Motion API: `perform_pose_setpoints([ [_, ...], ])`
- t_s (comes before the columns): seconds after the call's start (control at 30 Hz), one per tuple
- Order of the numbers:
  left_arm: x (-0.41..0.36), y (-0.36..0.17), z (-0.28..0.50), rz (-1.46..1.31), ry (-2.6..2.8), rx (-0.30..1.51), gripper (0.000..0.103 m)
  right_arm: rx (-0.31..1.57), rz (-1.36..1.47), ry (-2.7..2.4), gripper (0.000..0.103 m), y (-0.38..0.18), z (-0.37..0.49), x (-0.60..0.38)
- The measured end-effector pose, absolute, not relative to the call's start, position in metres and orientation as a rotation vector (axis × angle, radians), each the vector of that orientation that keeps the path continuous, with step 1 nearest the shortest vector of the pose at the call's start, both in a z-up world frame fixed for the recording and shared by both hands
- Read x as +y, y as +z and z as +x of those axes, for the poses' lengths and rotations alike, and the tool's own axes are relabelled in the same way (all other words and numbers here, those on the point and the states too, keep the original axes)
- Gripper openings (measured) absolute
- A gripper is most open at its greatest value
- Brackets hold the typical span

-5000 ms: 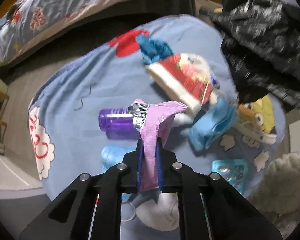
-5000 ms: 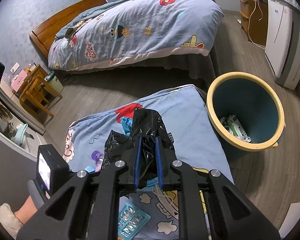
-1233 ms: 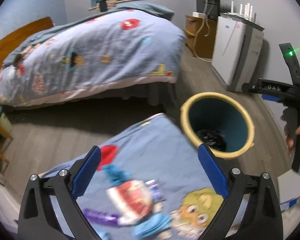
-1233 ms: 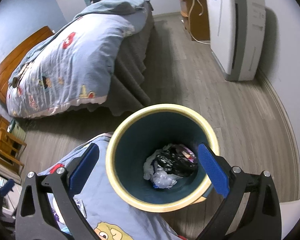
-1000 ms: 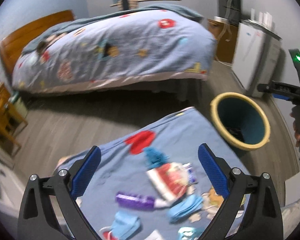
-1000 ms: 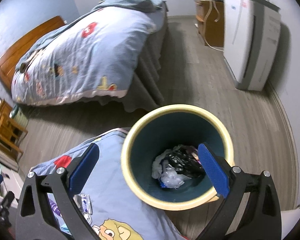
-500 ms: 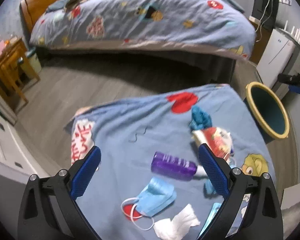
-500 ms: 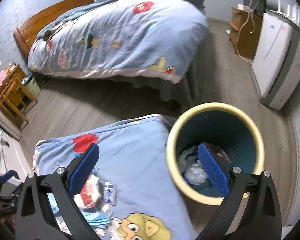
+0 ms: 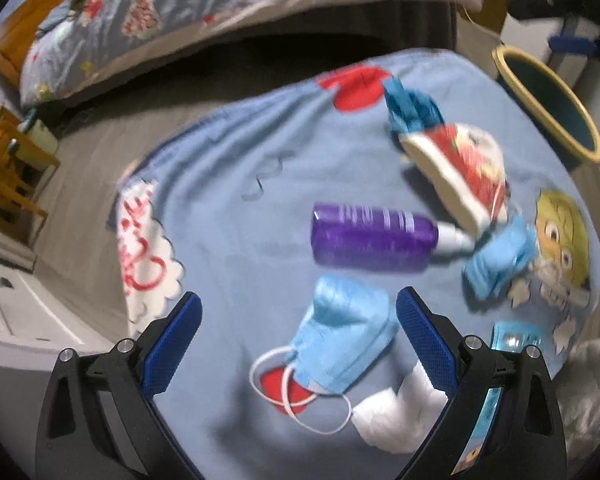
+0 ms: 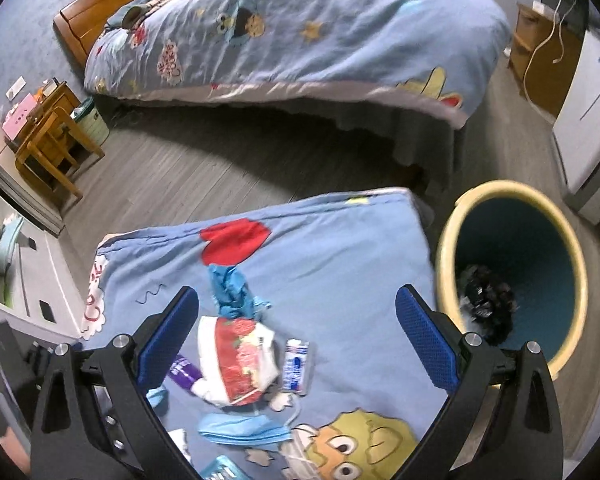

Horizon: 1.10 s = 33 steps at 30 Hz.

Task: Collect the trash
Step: 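Grasp the blue face mask with the left tool while the right tool grasps the floral cup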

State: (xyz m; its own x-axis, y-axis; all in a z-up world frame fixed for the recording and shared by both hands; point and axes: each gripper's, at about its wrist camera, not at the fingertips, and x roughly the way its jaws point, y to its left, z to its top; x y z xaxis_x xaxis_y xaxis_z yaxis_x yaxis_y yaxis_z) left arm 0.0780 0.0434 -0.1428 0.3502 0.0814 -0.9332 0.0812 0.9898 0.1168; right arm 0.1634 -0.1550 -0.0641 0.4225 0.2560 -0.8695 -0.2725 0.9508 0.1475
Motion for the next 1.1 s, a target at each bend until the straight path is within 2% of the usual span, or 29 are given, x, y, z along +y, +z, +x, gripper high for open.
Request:
perform_pose_setpoints([
  [0.37, 0.042, -0.176, 0.078, 0.188, -0.075, 1.311, 0.094, 1.216, -0.097, 0.366, 0.097, -0.104, 0.157, -0.124],
  [0.4, 0.042, -0.177, 0.078, 0.182, -0.082, 1.317, 0.089, 1.234, -0.1, 0.368, 0.097, -0.109, 0.156, -0.122],
  [0.43, 0.041, -0.179, 0.079, 0.17, -0.101, 1.329, 0.076, 1.246, -0.102, 0.368, 0.097, -0.113, 0.156, -0.122],
  [0.47, 0.041, -0.181, 0.08, 0.162, -0.115, 1.341, 0.068, 1.261, -0.106, 0.366, 0.097, -0.117, 0.156, -0.122],
  [0.5, 0.039, -0.182, 0.081, 0.152, -0.135, 1.355, 0.053, 1.271, -0.112, 0.365, 0.097, -0.12, 0.157, -0.121],
  [0.53, 0.039, -0.183, 0.081, 0.147, -0.145, 1.36, 0.047, 1.28, -0.118, 0.364, 0.097, -0.124, 0.157, -0.121],
  [0.57, 0.037, -0.182, 0.081, 0.146, -0.159, 1.361, 0.044, 1.288, -0.123, 0.364, 0.097, -0.126, 0.157, -0.121],
  [0.63, 0.036, -0.178, 0.081, 0.146, -0.173, 1.355, 0.028, 1.303, -0.124, 0.368, 0.097, -0.13, 0.157, -0.12],
  [0.77, 0.048, -0.152, 0.086, 0.053, -0.163, 1.297, 0.025, 1.326, -0.117, 0.381, 0.096, -0.137, 0.155, -0.117],
  [0.9, 0.061, -0.125, 0.089, -0.015, -0.127, 1.212, 0.024, 1.356, -0.095, 0.387, 0.087, -0.144, 0.156, -0.117],
  [1.07, 0.064, -0.11, 0.089, -0.038, -0.112, 1.167, 0.024, 1.416, -0.031, 0.383, 0.062, -0.157, 0.159, -0.122],
  [1.1, 0.065, -0.109, 0.09, -0.039, -0.112, 1.167, 0.024, 1.423, -0.028, 0.385, 0.052, -0.159, 0.159, -0.122],
])
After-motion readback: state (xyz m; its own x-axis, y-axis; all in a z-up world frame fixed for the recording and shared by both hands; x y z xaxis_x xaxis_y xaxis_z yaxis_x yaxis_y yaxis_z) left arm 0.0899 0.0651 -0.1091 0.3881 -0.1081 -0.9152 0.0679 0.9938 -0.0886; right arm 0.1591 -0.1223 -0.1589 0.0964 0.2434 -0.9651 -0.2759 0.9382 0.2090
